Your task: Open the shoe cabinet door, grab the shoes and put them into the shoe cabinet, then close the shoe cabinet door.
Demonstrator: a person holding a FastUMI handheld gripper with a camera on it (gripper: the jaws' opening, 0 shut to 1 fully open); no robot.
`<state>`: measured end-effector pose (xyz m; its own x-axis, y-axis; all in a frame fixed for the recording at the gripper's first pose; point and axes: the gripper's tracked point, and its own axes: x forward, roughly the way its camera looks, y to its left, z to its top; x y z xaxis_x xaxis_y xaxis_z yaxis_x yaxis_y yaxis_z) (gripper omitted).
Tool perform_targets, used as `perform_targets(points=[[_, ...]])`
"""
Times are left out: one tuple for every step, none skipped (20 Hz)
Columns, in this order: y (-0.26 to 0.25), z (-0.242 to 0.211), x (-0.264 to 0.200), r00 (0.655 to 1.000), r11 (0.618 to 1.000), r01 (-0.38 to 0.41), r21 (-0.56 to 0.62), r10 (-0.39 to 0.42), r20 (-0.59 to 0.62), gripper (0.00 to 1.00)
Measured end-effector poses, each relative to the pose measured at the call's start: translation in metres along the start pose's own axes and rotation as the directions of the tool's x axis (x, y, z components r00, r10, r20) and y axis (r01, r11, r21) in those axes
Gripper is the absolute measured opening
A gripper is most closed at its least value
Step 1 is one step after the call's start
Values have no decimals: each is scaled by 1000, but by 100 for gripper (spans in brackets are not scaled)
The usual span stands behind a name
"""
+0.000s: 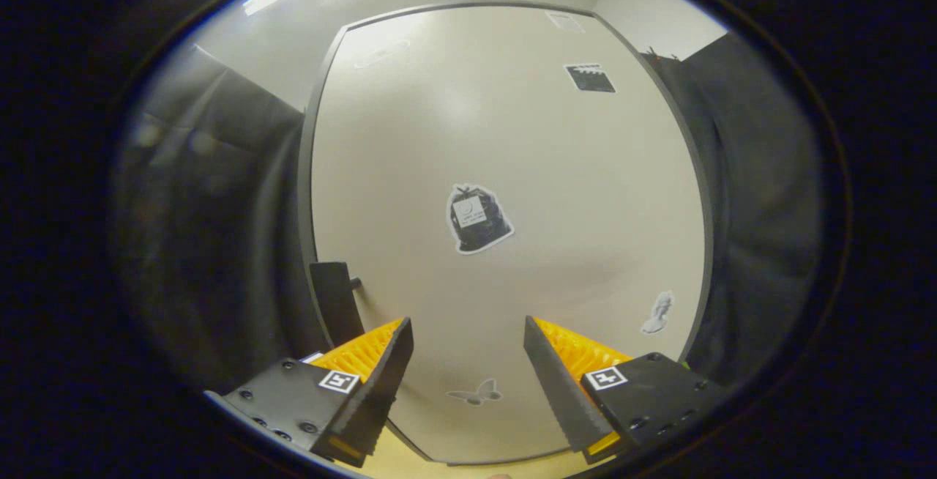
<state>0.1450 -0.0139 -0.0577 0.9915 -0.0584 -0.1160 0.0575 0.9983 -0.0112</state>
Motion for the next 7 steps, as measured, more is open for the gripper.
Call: perform_targets(points=[[-4,2,-6,1000,1000,-6,-4,6,1,96],[-8,5,-13,1000,1000,-13,-5,13,3,96],[-12,7,-20,1000,1000,-26,-6,26,5,96],[-15,10,-27,999,999,-40,-7,40,10,96],[-20,15,-36,998,998,-56,-11,56,17,96],[-25,21,-44,997,997,-72,-19,72,26,96],[-33,28,-54,995,996,-86,-29,87,39,96]])
